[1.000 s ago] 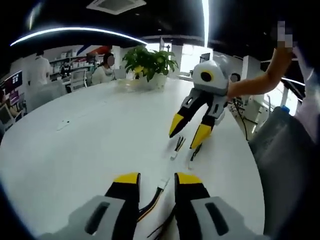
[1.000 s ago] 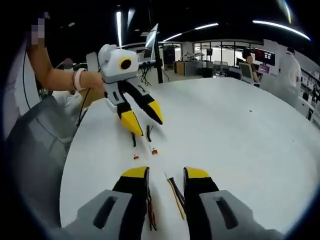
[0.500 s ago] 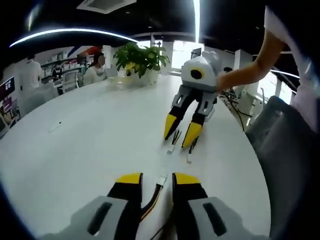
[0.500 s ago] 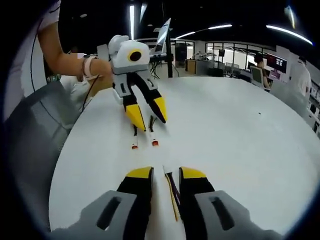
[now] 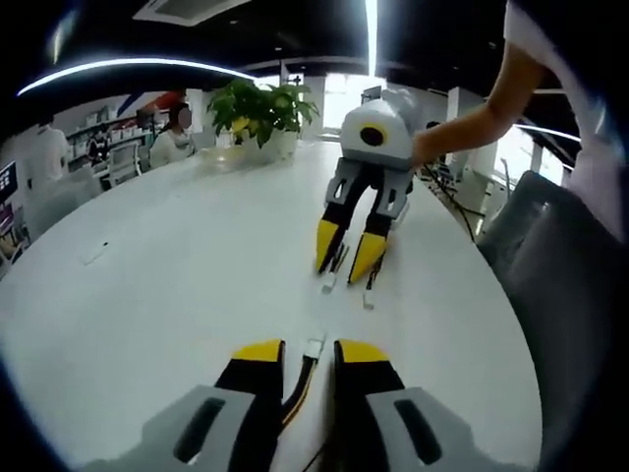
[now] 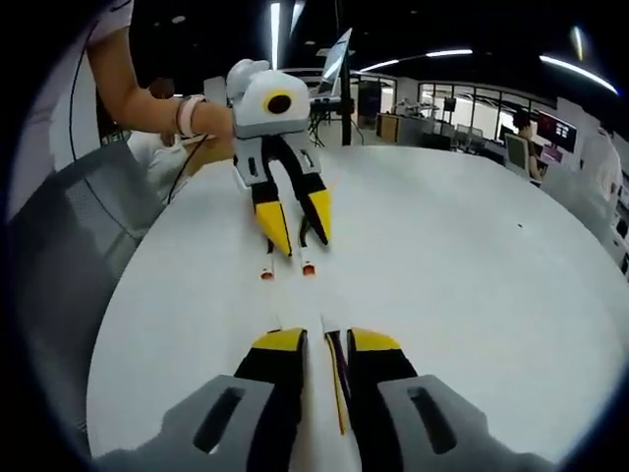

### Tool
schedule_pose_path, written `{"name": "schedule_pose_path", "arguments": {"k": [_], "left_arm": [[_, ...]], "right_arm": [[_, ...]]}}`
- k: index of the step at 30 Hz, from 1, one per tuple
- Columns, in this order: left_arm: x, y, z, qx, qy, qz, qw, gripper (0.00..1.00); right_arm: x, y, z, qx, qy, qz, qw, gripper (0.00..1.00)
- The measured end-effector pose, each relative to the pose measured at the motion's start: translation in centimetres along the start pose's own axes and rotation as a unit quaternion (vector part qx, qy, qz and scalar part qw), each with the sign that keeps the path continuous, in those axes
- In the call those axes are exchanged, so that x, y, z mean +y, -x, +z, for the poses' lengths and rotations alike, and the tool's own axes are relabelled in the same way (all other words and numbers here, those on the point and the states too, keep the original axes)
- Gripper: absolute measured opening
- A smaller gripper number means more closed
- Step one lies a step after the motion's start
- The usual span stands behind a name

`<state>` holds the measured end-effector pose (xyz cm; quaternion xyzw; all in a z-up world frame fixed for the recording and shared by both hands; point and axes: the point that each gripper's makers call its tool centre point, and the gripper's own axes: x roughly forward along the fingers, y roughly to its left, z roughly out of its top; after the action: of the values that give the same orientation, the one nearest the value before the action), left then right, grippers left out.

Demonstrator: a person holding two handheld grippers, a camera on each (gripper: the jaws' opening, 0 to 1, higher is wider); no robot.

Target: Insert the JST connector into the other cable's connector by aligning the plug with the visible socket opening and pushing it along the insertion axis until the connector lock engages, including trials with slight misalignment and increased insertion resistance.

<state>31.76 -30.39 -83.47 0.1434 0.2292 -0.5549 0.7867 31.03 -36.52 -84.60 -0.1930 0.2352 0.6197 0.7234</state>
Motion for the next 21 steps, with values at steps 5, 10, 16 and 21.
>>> {"name": "schedule_pose_path", "arguments": {"k": [5, 10, 16, 21], "left_arm": [[0.07, -0.17, -0.36, -0.009, -0.006, -0.007, 0.9999, 0.10], [-0.05, -0.15, 0.08, -0.039, 0.005, -0.015, 0.9991, 0.09], [0.03, -0.20, -0.09, -0.048, 0.012, -0.020, 0.9986, 0.08], [-0.05, -0.24, -0.13, -0.056, 0.019, -0.025, 0.9979, 0.07]], "right_arm": [[0.24, -0.17, 0.23, -0.008, 0.009, 0.005, 0.9999, 0.12], [0.29, -0.08, 0.13, -0.017, 0.008, 0.007, 0.9998, 0.13], [0.03, 0.20, 0.33, -0.047, -0.010, 0.009, 0.9988, 0.07], [-0.08, 0.17, 0.25, -0.054, -0.016, 0.012, 0.9984, 0.07]]}}
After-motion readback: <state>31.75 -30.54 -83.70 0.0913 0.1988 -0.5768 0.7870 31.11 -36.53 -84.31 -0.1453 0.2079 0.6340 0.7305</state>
